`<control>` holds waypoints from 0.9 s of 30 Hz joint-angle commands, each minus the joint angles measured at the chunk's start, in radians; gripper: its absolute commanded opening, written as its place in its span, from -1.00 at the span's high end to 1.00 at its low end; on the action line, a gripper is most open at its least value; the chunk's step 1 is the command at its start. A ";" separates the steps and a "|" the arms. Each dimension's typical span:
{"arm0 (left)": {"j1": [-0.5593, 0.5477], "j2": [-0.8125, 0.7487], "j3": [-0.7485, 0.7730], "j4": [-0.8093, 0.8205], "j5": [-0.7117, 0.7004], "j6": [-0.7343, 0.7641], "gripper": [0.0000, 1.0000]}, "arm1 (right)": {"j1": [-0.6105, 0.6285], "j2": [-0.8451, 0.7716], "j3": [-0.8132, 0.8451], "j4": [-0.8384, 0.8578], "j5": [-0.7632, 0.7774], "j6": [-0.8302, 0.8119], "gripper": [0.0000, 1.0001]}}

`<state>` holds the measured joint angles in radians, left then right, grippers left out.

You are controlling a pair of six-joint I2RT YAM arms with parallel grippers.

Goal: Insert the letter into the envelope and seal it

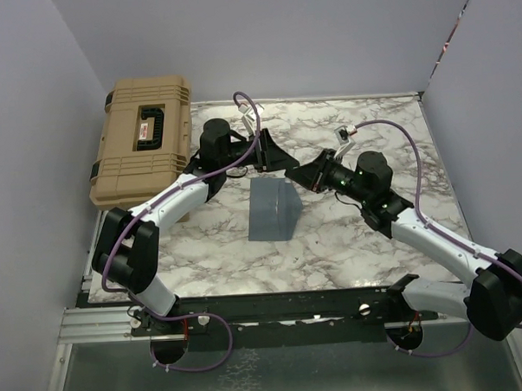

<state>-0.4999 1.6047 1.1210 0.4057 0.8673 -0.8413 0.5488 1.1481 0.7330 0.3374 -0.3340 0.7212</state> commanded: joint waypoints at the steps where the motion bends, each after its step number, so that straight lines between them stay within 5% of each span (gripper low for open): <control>1: 0.003 -0.029 -0.022 0.045 0.016 -0.017 0.26 | 0.003 0.012 -0.015 0.092 -0.100 0.017 0.86; 4: 0.001 -0.029 -0.024 0.047 0.010 -0.014 0.73 | 0.003 0.014 -0.017 0.079 -0.114 0.009 0.83; 6: 0.002 -0.029 -0.026 0.047 0.003 -0.016 1.00 | 0.003 0.018 -0.012 0.046 -0.114 0.006 0.62; 9: 0.003 -0.030 -0.026 0.047 -0.005 -0.017 1.00 | 0.003 0.028 -0.008 0.019 -0.122 0.004 0.26; 13: 0.003 -0.029 -0.026 0.047 -0.022 -0.017 1.00 | 0.003 0.041 -0.013 0.016 -0.145 0.002 0.16; 17: 0.004 -0.025 -0.024 0.047 -0.031 -0.020 1.00 | 0.003 0.052 -0.009 0.007 -0.152 -0.006 0.21; 20: 0.005 -0.023 -0.024 0.047 -0.035 -0.024 1.00 | 0.003 0.073 0.004 0.002 -0.159 -0.011 0.58; 23: 0.005 -0.025 -0.027 0.047 -0.032 -0.023 0.62 | 0.003 0.087 0.010 0.014 -0.153 -0.004 0.95; 25: 0.004 -0.033 -0.037 0.047 -0.020 -0.009 0.28 | 0.003 0.085 0.006 0.036 -0.130 0.002 0.98; 27: 0.004 -0.043 -0.067 0.047 -0.028 0.004 0.16 | 0.003 0.075 -0.002 0.059 -0.097 0.011 0.99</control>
<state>-0.4908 1.6009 1.0966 0.4191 0.8536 -0.8631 0.5472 1.2217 0.7261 0.3565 -0.4549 0.7254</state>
